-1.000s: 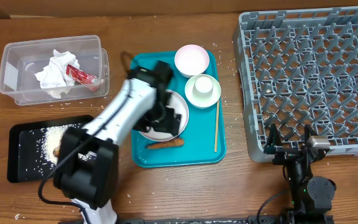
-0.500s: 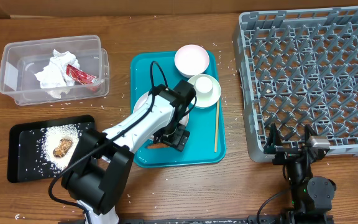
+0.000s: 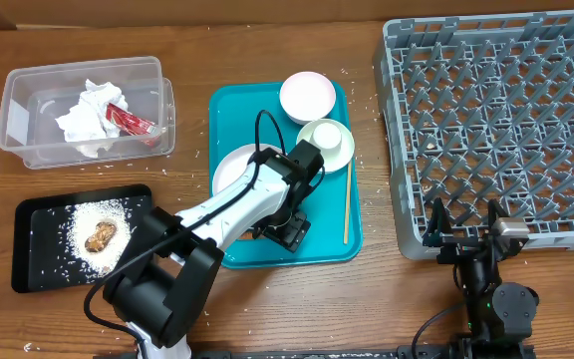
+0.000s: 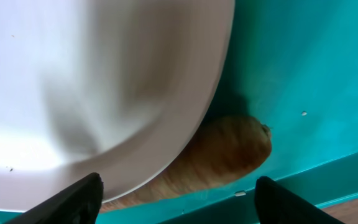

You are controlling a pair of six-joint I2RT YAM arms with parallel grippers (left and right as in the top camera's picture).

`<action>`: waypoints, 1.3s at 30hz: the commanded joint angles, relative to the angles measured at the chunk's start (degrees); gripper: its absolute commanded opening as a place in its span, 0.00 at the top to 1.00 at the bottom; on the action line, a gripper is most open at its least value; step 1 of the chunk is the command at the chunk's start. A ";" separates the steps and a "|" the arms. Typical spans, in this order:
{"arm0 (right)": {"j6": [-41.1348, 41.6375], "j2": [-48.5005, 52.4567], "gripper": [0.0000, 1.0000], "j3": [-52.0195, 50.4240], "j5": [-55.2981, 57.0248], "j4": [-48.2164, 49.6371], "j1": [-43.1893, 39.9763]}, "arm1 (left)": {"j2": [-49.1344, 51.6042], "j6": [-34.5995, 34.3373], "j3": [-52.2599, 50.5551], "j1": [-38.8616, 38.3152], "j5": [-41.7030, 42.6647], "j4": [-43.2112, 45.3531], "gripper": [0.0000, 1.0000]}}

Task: Sort waste into correct bins and load items into the dishwasher
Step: 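Reach the left gripper back to the orange carrot on the teal tray, then grasp the orange carrot with the left gripper and lift it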

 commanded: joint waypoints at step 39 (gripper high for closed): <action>-0.35 -0.46 0.00 -0.59 0.55 0.33 0.31 | -0.20 -4.79 14.51 8.28 -7.58 1.05 0.04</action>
